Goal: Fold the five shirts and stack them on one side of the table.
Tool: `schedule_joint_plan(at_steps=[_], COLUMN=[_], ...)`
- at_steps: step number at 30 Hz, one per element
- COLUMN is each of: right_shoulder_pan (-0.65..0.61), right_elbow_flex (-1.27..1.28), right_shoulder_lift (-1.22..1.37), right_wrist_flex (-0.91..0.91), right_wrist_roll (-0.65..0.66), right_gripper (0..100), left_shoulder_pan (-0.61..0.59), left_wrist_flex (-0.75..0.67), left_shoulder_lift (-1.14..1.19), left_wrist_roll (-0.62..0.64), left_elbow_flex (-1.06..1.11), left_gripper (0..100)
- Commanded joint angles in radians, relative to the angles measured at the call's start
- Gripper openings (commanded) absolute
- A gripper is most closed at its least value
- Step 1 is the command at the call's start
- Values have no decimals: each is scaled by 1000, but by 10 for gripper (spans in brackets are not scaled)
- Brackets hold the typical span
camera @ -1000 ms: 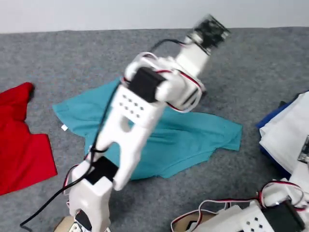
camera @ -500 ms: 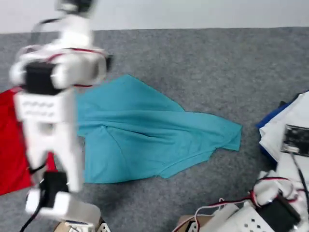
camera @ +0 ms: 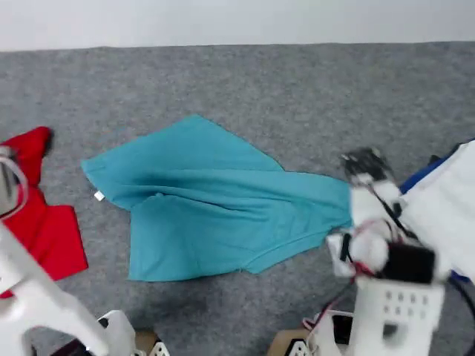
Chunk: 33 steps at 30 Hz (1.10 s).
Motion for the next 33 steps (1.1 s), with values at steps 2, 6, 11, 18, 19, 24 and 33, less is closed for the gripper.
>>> schedule_joint_plan(at_steps=[2, 6, 11, 18, 19, 24, 33], right_shoulder_pan=[-259, -470, -674, -911, -934, -1020, -1113], right_elbow_flex=[-239, -348, -423, -523, -529, -562, -635], right_shoulder_lift=[240, 392, 561, 754, 780, 911, 1125], right_wrist_flex=[39, 39, 36, -30, -50, -134, -251], right_wrist_roll=[-75, -77, -75, -60, -40, 32, 138], right_gripper=[9, 9, 9, 9, 9, 60, 243], left_shoulder_pan=[-192, -322, -453, -539, -540, -566, -582], left_wrist_flex=[17, 17, 17, 17, 17, 18, 18], left_shoulder_lift=[-35, -38, -41, -41, -41, -43, -43], left_wrist_roll=[-21, -21, -21, -68, -75, -78, -80], left_elbow_flex=[35, 53, 54, 114, 131, 159, 160], left_gripper=[172, 169, 144, 145, 145, 145, 145])
